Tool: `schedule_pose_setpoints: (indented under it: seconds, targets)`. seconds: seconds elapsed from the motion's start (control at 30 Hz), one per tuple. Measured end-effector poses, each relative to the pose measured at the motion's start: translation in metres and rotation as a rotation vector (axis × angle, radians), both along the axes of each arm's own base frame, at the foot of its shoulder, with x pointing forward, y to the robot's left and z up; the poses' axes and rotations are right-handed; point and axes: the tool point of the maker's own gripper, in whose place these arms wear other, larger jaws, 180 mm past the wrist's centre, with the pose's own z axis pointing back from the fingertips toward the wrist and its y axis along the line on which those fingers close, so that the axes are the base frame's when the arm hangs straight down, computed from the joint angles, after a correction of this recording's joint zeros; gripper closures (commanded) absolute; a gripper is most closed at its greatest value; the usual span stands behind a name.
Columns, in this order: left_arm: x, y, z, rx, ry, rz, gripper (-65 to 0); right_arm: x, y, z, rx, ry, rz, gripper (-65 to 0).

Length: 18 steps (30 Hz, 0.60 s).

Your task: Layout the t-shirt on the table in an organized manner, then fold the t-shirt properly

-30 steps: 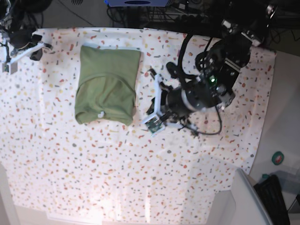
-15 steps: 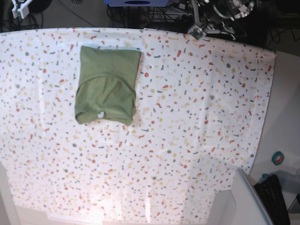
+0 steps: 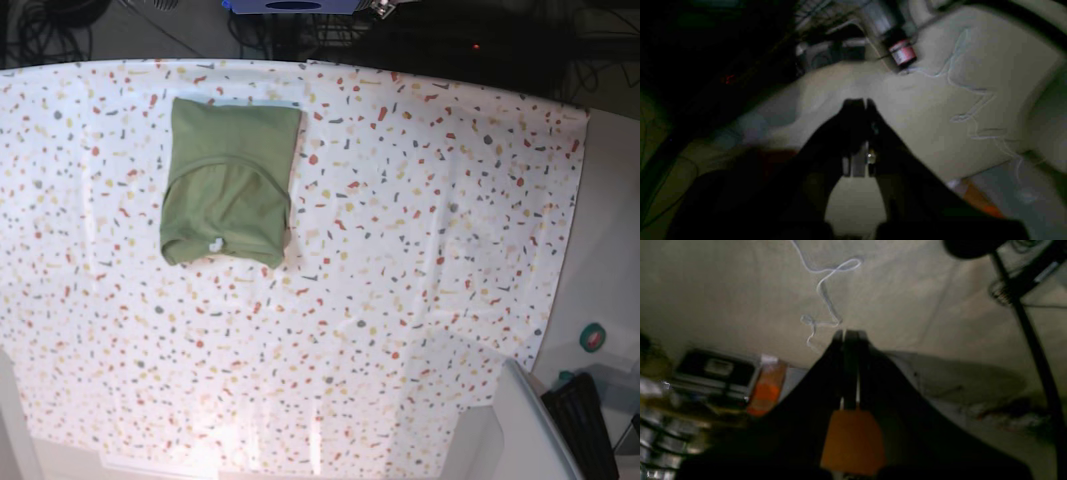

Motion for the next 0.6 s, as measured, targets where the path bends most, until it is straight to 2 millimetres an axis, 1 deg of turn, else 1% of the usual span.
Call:
schedule_pose_setpoints:
  seconds: [0.03, 0.07, 0.13, 0.2, 0.27, 0.3, 0.33, 0.37, 0.43, 0.5, 0.6]
  targets:
    - [-0.001, 0.002, -0.009, 0.017, -0.002, -0.009, 0.0, -0.003, 0.004, -0.004, 0.005, -0.006, 0.010, 0.0]
    - [-0.007, 0.004, -0.016, 0.033, -0.001, -0.020, 0.0, -0.006, 0.006, -0.008, 0.008, -0.014, 0.016, 0.0]
    - [-0.020, 0.006, -0.029, 0.041, 0.020, -0.032, 0.0, -0.004, 0.008, -0.014, 0.010, -0.056, 0.008, 0.0]
    - [-0.038, 0.007, -0.035, 0.019, 0.017, -0.011, 0.0, 0.000, 0.007, -0.018, 0.012, -0.125, -0.013, 0.0]
    - [-0.049, 0.007, -0.032, -0.018, -0.009, 0.004, 0.0, 0.001, 0.008, -0.018, 0.020, -0.183, -0.027, 0.0]
    - [-0.049, 0.009, -0.030, -0.038, -0.042, 0.011, 0.0, -0.002, 0.011, -0.018, 0.025, -0.195, -0.030, 0.0]
    - [-0.044, 0.010, -0.029, -0.048, -0.073, 0.012, 0.0, -0.006, 0.016, -0.017, 0.031, -0.193, -0.034, 0.0]
    - [-0.043, 0.015, -0.029, -0.047, -0.080, 0.011, 0.0, -0.008, 0.023, -0.018, 0.043, -0.196, -0.039, 0.0]
    - [-0.032, 0.017, -0.029, -0.042, -0.112, 0.007, 0.0, -0.008, 0.036, -0.018, 0.065, -0.202, -0.047, 0.0]
    - [-0.024, 0.012, -0.028, -0.062, -0.144, 0.009, 0.0, -0.004, 0.048, -0.020, 0.082, -0.209, -0.055, 0.0]
    - [-0.024, 0.005, -0.028, -0.074, -0.146, 0.011, 0.0, 0.001, 0.060, -0.021, 0.101, -0.220, -0.063, 0.0]
